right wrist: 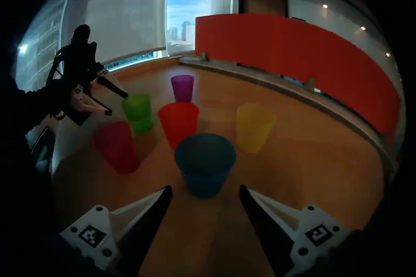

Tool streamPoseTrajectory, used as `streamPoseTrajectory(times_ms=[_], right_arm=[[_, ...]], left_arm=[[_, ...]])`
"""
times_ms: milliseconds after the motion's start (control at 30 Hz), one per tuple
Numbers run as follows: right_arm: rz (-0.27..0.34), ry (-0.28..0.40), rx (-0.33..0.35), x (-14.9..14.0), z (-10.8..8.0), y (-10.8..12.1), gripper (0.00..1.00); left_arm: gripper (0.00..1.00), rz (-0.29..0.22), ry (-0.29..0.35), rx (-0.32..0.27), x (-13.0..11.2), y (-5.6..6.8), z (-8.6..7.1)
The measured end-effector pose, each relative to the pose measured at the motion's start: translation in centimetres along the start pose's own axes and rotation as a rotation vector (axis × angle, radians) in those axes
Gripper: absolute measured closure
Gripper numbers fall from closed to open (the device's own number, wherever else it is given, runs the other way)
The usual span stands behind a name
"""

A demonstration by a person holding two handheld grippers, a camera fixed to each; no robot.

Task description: Pour water

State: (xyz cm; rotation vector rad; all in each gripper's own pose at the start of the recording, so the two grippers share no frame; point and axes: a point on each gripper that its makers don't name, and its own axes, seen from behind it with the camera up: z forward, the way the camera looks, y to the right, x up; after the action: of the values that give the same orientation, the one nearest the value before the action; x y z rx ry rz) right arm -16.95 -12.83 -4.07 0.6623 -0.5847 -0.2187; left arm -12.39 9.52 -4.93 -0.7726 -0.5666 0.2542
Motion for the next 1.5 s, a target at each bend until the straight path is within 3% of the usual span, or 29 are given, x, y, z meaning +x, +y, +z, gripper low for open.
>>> streamPoseTrajectory(times_ms=[600, 900, 1067, 1500], right_arm=[[0.081, 0.170, -0.143, 1.9, -4.6, 0.2, 0.00], [0.149, 0.289, -0.319, 3.4, -6.8, 3.4, 0.00], [0.155, 0.361, -0.423, 4.5, -8.3, 4.8, 0.00], [0.161, 0.502, -0.703, 7.2, -12.0, 7.9, 0.00]], left_arm=[[0.02, -0.074, 0.198, 0.193, 3.0, -1.5, -4.8], [0.02, -0.113, 0.338, 0.343, 5.2, -2.5, -6.9], [0.02, -0.148, 0.413, 0.437, 6.4, -3.5, -8.1], [0.02, -0.196, 0.499, 0.645, 7.7, -5.6, -10.2]])
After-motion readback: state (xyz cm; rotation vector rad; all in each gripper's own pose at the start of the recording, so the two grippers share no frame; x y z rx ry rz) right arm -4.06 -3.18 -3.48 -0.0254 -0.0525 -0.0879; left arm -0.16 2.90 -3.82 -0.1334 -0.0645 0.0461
